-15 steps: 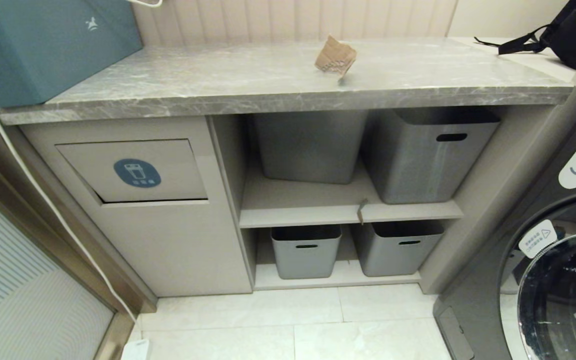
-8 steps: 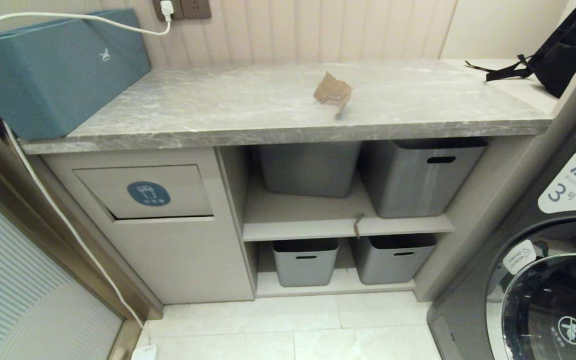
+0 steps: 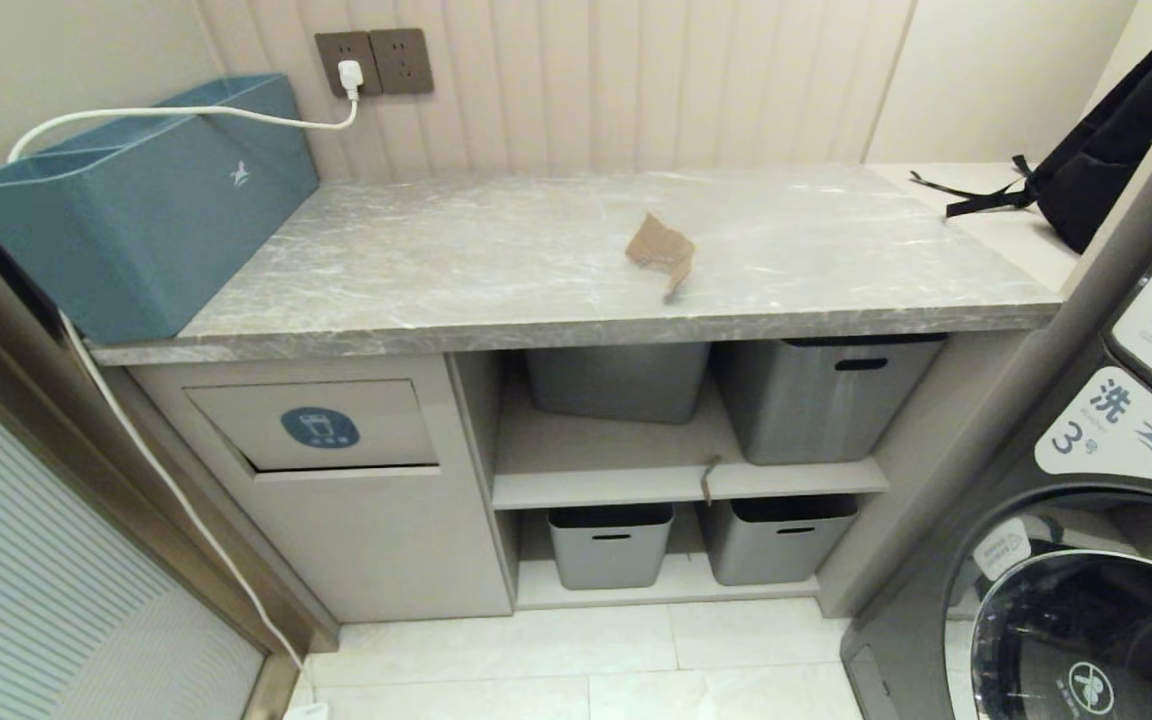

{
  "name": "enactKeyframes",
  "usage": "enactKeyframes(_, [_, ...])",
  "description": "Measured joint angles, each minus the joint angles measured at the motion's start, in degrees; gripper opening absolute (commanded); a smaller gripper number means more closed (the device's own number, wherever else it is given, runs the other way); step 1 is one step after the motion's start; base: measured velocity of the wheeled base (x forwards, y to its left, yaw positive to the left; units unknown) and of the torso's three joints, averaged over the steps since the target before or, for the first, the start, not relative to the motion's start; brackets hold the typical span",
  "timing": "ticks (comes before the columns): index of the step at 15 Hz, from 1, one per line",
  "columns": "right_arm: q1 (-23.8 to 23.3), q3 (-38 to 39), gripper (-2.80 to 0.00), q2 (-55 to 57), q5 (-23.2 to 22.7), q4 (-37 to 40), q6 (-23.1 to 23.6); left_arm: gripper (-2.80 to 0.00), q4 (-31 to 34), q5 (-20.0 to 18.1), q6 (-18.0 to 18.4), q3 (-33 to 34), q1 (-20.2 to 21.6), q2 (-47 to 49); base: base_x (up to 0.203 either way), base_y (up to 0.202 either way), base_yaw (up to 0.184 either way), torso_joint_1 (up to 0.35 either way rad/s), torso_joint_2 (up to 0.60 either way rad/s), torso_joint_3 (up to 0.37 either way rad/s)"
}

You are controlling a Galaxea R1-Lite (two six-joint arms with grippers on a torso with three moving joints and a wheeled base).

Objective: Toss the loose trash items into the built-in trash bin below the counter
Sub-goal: Pick up the garbage

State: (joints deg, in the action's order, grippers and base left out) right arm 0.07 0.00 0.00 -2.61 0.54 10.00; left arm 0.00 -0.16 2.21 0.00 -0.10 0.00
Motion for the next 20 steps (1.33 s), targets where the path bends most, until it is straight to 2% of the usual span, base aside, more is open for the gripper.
enactKeyframes(12, [0.0,0.0,-2.8,0.0,0.0,0.0,-0.2,-2.8,-0.1,0.2,-0.4,0.0,0.0,0.0,0.0,0.0,0.0,0.257,-0.54,-0.292])
enactKeyframes(20, [0.0,0.0,-2.8,0.0,0.0,0.0,-0.3,-2.8,0.0,0.0,-0.3,0.0,0.0,0.0,0.0,0.0,0.0,0.022,-0.04,-0.019])
